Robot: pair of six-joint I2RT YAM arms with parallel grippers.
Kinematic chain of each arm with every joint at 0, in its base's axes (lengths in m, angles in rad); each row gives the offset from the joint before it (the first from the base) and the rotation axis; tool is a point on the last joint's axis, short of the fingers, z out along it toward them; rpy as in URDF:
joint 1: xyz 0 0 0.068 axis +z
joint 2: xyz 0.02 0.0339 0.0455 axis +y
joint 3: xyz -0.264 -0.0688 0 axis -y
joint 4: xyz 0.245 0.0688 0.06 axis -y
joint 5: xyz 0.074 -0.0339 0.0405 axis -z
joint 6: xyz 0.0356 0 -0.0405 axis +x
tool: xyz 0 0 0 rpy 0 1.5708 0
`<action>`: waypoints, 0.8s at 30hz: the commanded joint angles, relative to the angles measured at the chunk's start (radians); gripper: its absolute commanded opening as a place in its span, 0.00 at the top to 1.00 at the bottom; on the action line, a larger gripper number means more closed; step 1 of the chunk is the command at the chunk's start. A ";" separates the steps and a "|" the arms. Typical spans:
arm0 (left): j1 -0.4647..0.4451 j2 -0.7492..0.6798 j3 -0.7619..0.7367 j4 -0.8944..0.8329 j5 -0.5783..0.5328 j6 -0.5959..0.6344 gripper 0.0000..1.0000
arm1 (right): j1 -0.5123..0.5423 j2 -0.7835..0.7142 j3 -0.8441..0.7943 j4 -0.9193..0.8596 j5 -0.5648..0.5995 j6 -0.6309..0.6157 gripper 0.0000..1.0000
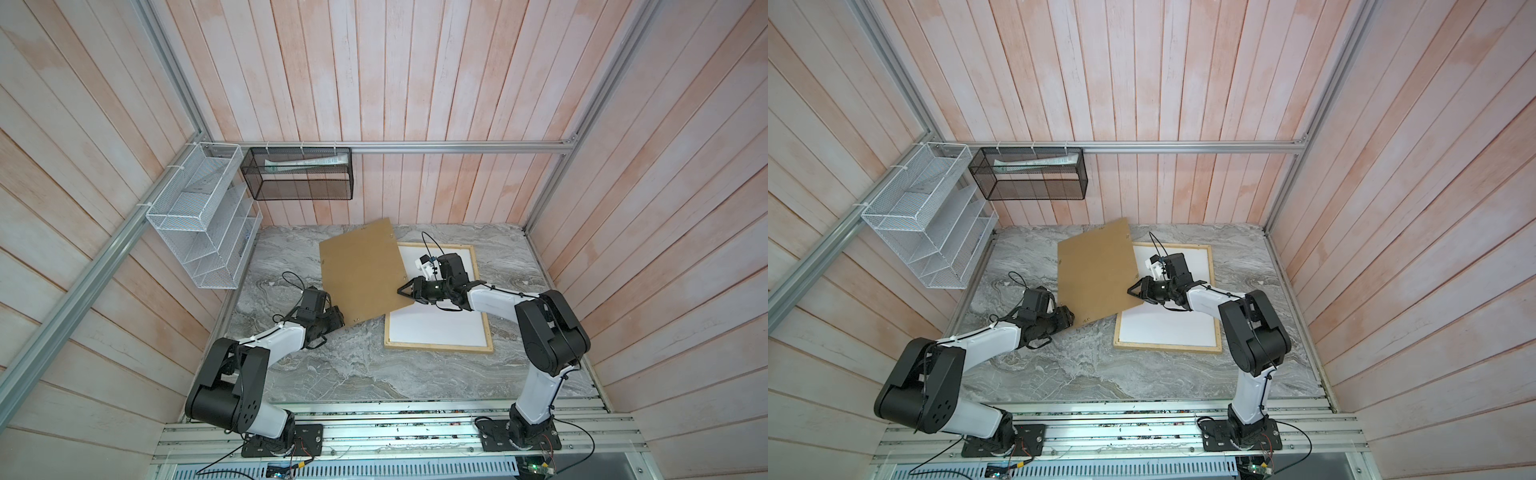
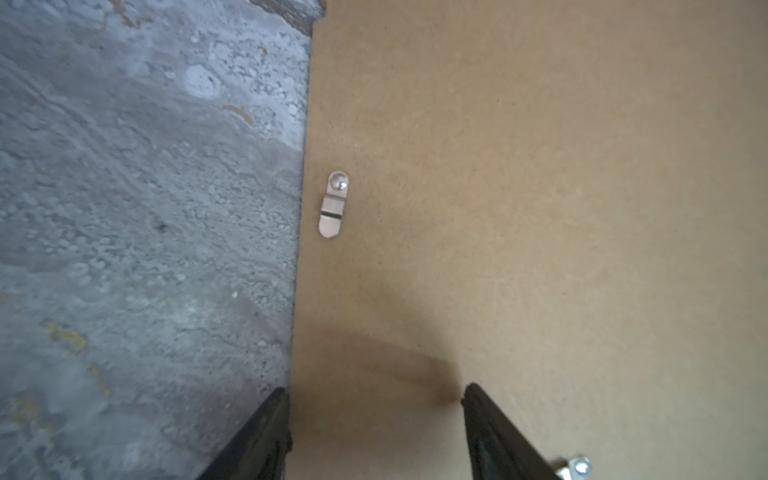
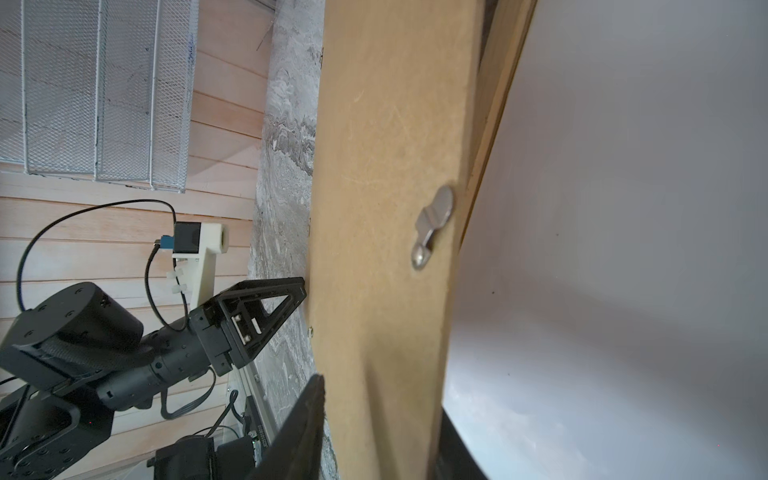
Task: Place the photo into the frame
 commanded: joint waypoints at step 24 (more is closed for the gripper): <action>-0.007 -0.066 0.158 -0.175 -0.054 0.030 0.32 | -0.094 -0.043 0.093 0.017 -0.151 -0.034 1.00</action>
